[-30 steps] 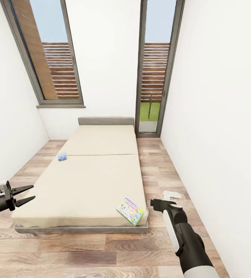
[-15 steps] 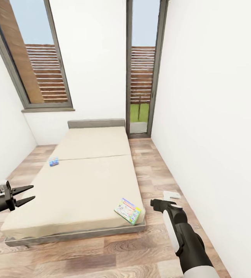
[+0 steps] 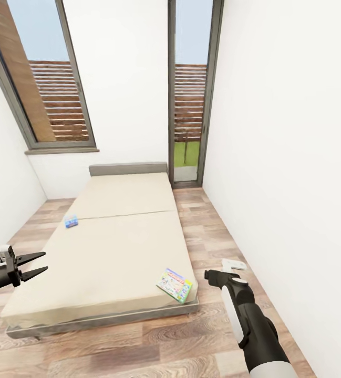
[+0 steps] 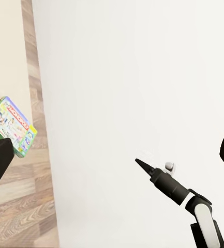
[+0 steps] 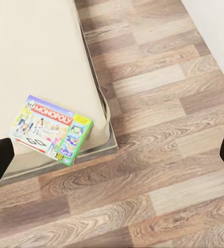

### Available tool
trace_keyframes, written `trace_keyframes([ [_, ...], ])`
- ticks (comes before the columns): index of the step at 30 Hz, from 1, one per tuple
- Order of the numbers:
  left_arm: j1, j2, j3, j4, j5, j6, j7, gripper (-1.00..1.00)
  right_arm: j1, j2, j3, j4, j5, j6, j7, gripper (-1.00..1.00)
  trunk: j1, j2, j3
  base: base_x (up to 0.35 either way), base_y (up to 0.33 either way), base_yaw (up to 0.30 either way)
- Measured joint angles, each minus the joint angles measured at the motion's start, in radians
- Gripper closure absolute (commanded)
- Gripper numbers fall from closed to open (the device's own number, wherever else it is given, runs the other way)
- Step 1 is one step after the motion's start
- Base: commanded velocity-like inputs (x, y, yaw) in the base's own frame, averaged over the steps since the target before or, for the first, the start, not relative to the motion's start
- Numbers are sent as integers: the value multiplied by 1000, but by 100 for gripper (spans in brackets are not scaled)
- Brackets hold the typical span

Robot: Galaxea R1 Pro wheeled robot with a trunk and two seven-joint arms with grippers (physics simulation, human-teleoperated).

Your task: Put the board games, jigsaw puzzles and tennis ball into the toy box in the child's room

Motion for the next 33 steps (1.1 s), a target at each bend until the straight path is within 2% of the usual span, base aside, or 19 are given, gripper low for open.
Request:
trace_keyframes([
  [9, 0, 2, 1, 0, 0, 0, 0, -100, 0, 0, -7, 15, -3, -5, -2, -100, 0, 0, 0, -47, 23, -1],
  [13, 0, 3, 1, 0, 0, 0, 0, -100, 0, 0, -14, 20, -29, -22, -1, -100, 0, 0, 0, -5, 3, 0],
  [17, 0, 3, 1, 0, 0, 0, 0, -100, 0, -5, -26, 37, -99, -74, 1, -100, 0, 0, 0, -2, 1, 0],
  [18, 0, 3, 1, 0, 0, 0, 0, -100, 0, -9, -33, 56, -138, -95, 2, -100, 0, 0, 0, 0, 0, 0],
  [21, 0, 3, 1, 0, 0, 0, 0, -100, 0, -14, -46, 96, -206, -118, 6, -100, 0, 0, 0, 0, 0, 0],
  [22, 0, 3, 1, 0, 0, 0, 0, -100, -1, -18, -53, 123, -254, -127, 15, -100, 0, 0, 0, 0, 0, 0],
  [23, 0, 3, 1, 0, 0, 0, 0, -100, -1, -20, -56, 136, -279, -131, 22, -100, 0, 0, 0, 0, 0, 0],
  [24, 0, 3, 1, 0, 0, 0, 0, -100, -1, -27, -61, 156, -326, -135, 42, -100, 0, 0, 0, 0, 0, 0],
  [27, 0, 3, 1, 0, 0, 0, 0, -100, -1, -45, -64, 175, -390, -140, 85, -100, 0, 0, 0, 0, 0, 0],
  [28, 0, 3, 1, 0, 0, 0, 0, -100, -1, -57, -66, 182, -423, -142, 119, -100, 0, 0, 0, 0, 0, 0],
  [33, 0, 3, 1, 0, 0, 0, 0, -100, -2, -86, -75, 198, -494, -146, 214, -100, 0, 0, 0, 0, 0, 0],
])
